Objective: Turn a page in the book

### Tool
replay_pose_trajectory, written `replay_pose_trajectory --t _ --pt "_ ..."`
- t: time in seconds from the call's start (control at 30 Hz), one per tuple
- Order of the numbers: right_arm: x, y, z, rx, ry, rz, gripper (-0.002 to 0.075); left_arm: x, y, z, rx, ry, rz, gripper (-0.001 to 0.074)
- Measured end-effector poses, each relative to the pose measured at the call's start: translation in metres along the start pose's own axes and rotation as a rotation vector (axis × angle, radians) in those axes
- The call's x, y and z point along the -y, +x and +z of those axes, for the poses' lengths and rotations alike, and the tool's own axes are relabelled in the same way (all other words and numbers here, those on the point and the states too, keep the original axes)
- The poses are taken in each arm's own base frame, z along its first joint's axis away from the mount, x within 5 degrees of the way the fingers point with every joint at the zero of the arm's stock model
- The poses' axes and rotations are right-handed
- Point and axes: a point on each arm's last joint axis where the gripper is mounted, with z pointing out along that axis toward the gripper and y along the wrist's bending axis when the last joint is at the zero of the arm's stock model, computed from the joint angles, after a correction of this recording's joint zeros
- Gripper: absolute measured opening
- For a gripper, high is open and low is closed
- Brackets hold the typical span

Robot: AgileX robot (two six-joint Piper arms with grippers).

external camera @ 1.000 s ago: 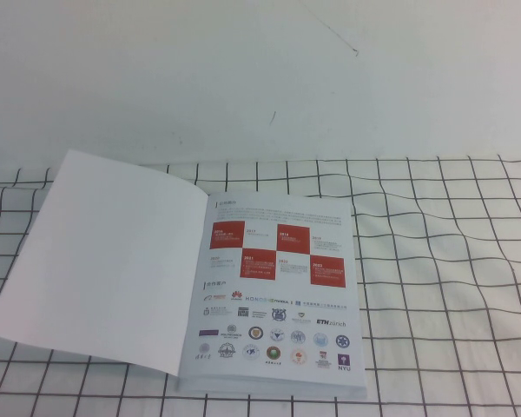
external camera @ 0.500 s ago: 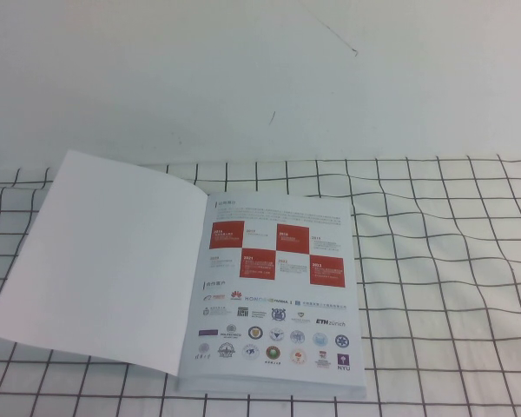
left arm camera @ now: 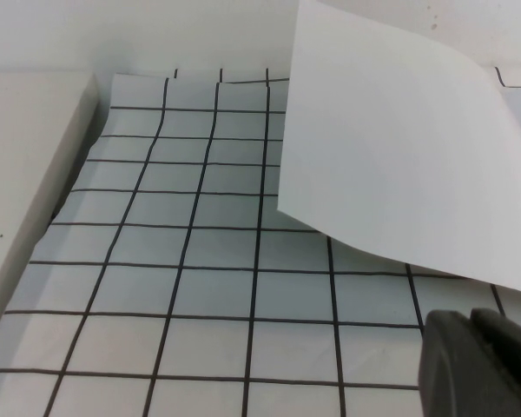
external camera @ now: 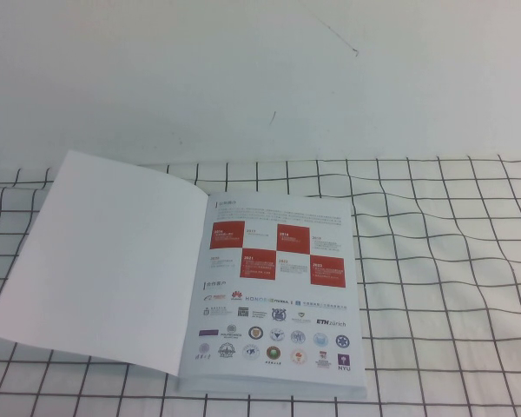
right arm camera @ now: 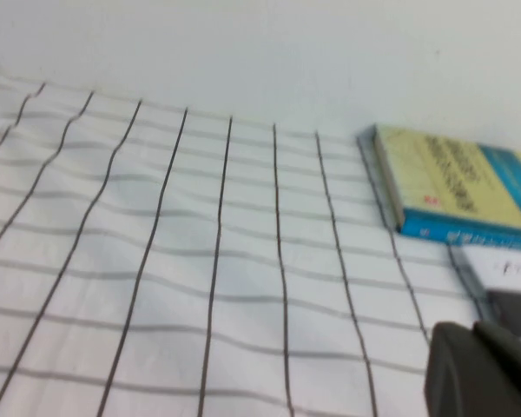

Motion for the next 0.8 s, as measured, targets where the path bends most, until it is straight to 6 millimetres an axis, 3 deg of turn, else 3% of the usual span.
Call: replay_pose_trajectory --t 0.13,0.8 --pt "-0.0024 0.0087 -0.0003 -0.092 -0.026 -0.002 -0.0002 0.0 0.0 0.0 0.0 0.0 0.0 -0.0002" --pt "-0.0029 0.0098 -0.0004 -0.103 -0.036 0.065 -0.0002 -0.0001 0.0 0.0 0.0 -0.002 -0.001 -0.0002"
